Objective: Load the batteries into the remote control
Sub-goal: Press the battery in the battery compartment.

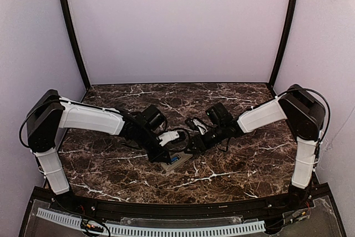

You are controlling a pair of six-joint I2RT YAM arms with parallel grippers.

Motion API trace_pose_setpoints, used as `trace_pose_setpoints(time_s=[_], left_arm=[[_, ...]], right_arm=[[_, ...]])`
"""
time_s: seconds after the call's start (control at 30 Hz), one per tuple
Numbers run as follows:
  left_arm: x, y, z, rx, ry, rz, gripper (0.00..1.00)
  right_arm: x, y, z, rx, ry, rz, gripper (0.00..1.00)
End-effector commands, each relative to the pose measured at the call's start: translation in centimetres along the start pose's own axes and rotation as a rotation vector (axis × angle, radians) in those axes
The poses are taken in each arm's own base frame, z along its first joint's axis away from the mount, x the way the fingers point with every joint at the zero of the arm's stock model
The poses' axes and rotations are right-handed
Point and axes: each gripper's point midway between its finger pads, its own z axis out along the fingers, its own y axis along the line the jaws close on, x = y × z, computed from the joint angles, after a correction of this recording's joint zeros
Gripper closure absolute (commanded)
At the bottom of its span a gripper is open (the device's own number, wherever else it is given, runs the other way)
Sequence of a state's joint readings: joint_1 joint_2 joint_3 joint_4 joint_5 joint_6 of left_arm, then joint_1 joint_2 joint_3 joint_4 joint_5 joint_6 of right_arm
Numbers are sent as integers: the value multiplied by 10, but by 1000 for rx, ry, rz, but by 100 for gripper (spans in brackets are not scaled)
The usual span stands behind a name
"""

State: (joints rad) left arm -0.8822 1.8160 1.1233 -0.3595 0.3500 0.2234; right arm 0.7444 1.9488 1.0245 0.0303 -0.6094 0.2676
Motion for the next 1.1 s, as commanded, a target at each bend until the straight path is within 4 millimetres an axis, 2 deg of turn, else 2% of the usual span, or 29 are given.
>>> trace_pose_setpoints(time_s=[0.0,0.27,0.63,0.7,0.87,1.07], left_arm=[[18,-1,14,-3,33,-11,94],[27,2,25,-13,55,-25,95],[34,7,28,-48,93,-34,95],[30,7,25,-57,89,-27,95],[2,9,6,-91,19,-7,90],[-38,16,-27,-171,-66,31,78]], right_arm=[[52,-27,14,85,142,102,59],[53,-27,13,86,142,103,59],[53,-27,13,85,140,101,60],[52,-26,13,85,139,100,60],[49,-27,10,102,127,102,60],[41,-28,3,104,101,108,60]])
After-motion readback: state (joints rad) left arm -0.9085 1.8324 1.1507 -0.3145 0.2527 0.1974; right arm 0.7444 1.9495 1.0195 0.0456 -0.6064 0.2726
